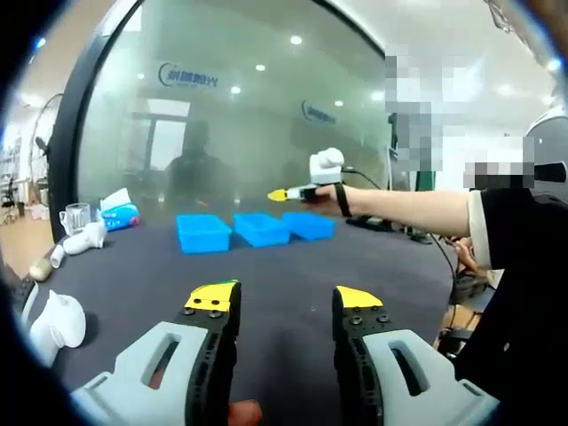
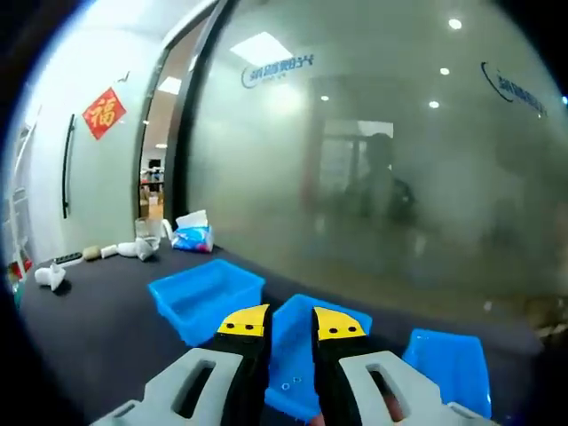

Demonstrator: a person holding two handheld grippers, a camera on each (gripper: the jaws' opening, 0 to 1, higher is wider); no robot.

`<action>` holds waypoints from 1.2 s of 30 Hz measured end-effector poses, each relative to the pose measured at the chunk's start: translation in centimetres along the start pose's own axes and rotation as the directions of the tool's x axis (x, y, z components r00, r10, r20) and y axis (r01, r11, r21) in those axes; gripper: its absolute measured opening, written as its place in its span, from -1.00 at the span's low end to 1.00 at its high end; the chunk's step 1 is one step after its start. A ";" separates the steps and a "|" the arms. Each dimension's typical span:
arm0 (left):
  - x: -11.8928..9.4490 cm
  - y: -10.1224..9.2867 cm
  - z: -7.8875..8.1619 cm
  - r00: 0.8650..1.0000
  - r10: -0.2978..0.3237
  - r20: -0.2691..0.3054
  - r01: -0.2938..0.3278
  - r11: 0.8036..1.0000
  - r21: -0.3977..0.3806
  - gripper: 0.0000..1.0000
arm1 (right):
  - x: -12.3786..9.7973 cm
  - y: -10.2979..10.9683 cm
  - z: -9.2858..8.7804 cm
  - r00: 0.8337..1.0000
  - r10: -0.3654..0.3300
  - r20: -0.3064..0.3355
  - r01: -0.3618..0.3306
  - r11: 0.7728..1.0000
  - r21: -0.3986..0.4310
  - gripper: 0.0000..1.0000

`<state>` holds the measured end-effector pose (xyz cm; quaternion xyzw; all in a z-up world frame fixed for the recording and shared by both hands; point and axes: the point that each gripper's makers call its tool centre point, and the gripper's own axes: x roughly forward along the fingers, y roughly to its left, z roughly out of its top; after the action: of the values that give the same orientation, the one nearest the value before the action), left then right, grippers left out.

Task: Sort the screws, nuts, and washers into the corresponding bins

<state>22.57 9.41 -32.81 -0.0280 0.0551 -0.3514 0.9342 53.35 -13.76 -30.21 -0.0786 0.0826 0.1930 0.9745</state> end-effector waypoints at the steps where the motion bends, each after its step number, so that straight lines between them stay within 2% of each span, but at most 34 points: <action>1: 0.0 -0.1 -0.1 1.000 -0.003 -0.001 0.003 1.000 -0.002 -0.20 | -0.1 0.1 0.0 1.000 0.008 -0.001 -0.008 1.000 0.003 -0.69; 6: 0.0 -0.1 -0.2 1.000 -0.008 -0.004 0.008 1.000 -0.004 -0.20 | -0.9 0.4 -0.2 1.000 0.017 0.008 -0.017 1.000 0.018 -0.62; 10: 0.0 0.0 -0.1 1.000 -0.002 0.000 0.002 1.000 -0.005 -0.19 | -2.1 1.1 -0.3 0.999 0.049 0.024 -0.051 0.994 0.093 -0.62; 12: -0.1 0.1 -0.1 1.000 0.001 -0.001 -0.001 1.000 -0.004 -0.19 | -3.4 1.8 -0.5 0.997 0.068 0.031 -0.071 0.992 0.104 -0.58; 16: -0.1 0.3 0.0 1.000 0.007 0.001 -0.007 1.000 -0.005 -0.19 | -5.9 3.4 -1.1 0.994 0.106 0.037 -0.107 0.993 0.050 -0.58; 23: 0.1 0.3 0.3 1.000 0.010 0.006 -0.010 1.000 -0.005 -0.19 | -11.2 6.2 -1.7 0.983 0.170 0.069 -0.172 0.985 0.021 -0.58; 29: 0.0 0.2 0.4 1.000 0.011 0.007 -0.011 1.000 0.002 -0.19 | -16.1 7.9 -3.2 0.974 0.204 0.095 -0.207 0.978 0.026 -0.58; 36: 0.1 -0.4 0.3 1.000 0.002 0.005 -0.002 1.000 0.001 -0.19 | -20.7 9.0 -5.2 0.972 0.218 0.092 -0.223 0.974 0.041 -0.58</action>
<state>22.45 9.08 -32.48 -0.0282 0.0524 -0.3504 0.9347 30.28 -14.05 -32.39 -0.0355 0.0532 0.3011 0.9514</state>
